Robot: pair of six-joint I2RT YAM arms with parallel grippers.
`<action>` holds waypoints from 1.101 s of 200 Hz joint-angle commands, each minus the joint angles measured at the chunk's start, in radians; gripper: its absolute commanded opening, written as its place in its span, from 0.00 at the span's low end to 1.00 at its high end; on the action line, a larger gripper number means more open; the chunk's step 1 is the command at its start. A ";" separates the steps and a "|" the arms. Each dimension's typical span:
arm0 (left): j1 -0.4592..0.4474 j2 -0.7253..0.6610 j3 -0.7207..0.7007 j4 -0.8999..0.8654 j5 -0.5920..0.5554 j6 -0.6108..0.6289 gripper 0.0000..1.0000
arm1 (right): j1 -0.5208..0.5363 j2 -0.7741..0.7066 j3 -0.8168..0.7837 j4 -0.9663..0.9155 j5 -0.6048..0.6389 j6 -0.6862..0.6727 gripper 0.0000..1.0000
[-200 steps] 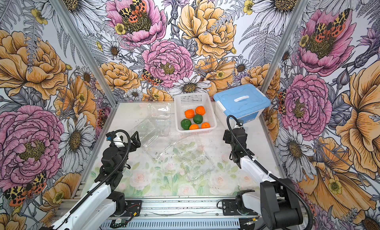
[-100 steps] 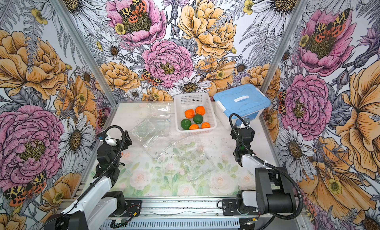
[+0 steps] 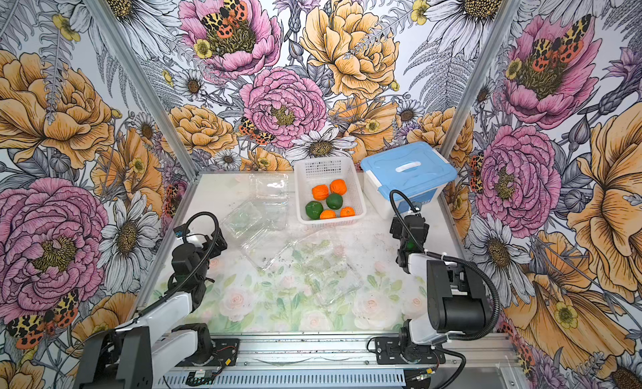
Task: Take oranges out of containers
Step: Reset both arms
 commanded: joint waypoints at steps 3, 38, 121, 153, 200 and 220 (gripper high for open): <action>0.011 0.036 0.052 0.029 0.040 0.032 0.99 | 0.009 -0.023 -0.022 0.069 -0.033 -0.008 0.84; 0.011 0.083 0.069 0.065 0.075 0.050 0.99 | 0.065 0.005 -0.049 0.154 -0.036 -0.080 0.88; 0.013 0.164 0.129 0.061 0.115 0.072 0.99 | 0.067 0.032 -0.171 0.392 0.079 -0.042 0.99; 0.014 0.226 0.163 0.088 0.111 0.074 0.99 | 0.077 0.035 -0.171 0.400 0.093 -0.050 1.00; 0.014 0.289 0.228 0.046 0.133 0.086 0.99 | 0.078 0.035 -0.156 0.371 0.098 -0.047 0.99; 0.013 0.274 0.208 0.073 0.150 0.093 0.99 | 0.077 0.035 -0.156 0.371 0.099 -0.047 0.99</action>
